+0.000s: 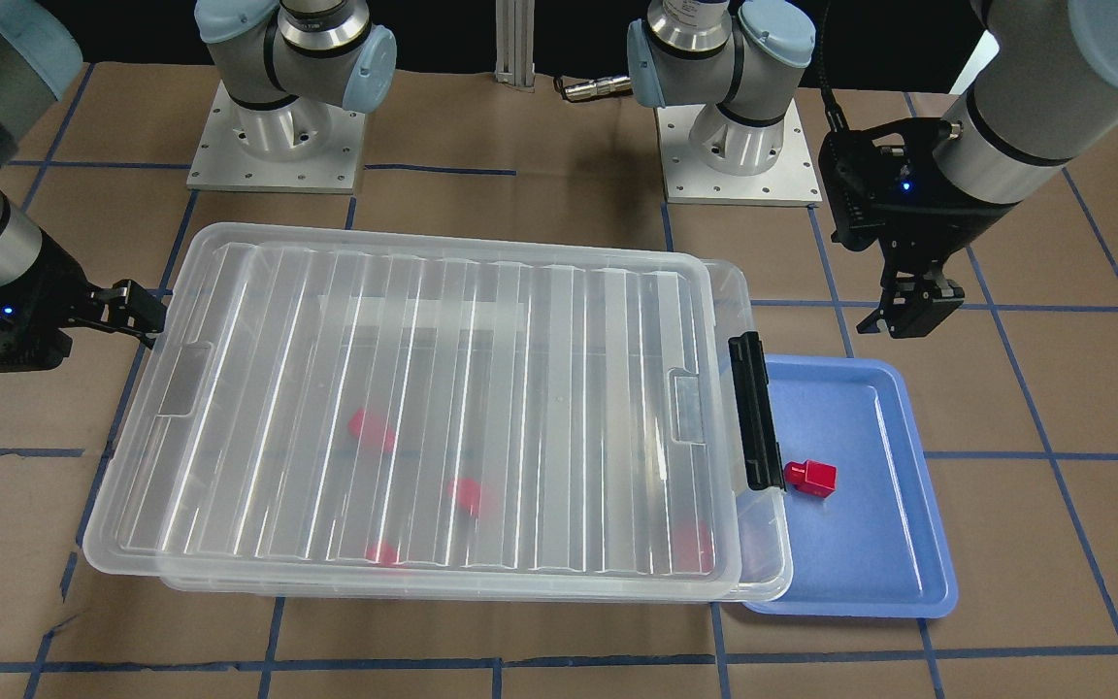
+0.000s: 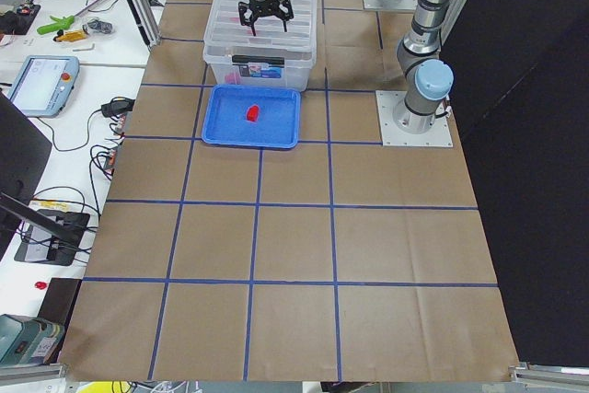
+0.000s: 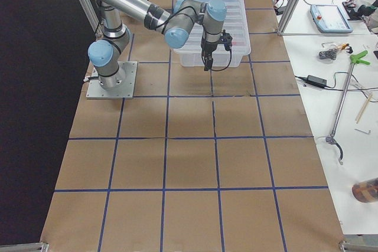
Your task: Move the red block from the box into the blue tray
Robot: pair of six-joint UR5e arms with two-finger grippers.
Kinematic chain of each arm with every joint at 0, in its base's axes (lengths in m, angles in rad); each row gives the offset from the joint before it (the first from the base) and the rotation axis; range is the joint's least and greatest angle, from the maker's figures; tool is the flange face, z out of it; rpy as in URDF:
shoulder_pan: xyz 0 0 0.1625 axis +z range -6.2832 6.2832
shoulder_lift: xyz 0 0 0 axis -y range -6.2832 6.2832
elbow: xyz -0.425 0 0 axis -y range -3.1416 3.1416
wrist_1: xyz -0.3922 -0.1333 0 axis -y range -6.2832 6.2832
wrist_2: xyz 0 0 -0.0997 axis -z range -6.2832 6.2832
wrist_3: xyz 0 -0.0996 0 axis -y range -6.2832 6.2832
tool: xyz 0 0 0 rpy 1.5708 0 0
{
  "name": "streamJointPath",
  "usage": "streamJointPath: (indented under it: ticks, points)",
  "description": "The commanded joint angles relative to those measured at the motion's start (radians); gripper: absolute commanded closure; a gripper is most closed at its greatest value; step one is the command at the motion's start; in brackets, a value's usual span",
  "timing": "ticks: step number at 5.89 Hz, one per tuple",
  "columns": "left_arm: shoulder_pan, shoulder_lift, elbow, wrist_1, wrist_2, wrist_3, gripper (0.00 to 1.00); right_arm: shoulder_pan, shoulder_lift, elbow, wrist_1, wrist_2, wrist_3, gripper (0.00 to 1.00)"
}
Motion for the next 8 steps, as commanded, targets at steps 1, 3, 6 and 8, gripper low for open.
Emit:
streamJointPath:
  ticks: [1, 3, 6, 8]
  points:
    - [-0.010, 0.001, 0.004, -0.027, -0.009, -0.181, 0.03, 0.047, 0.000, 0.000, 0.000, 0.004, 0.048, 0.00]
    - [-0.122, 0.010, 0.003, -0.020, -0.005, -0.563, 0.02, 0.046, -0.006, -0.030, 0.000, 0.000, 0.037, 0.00]
    - [-0.142, 0.040, 0.003, 0.025, -0.005, -1.165, 0.02, 0.165, -0.090, -0.183, 0.160, -0.002, 0.150, 0.00]
    - [-0.142, 0.066, -0.021, 0.091, -0.006, -1.415, 0.02, 0.336, -0.082, -0.302, 0.285, -0.011, 0.387, 0.00]
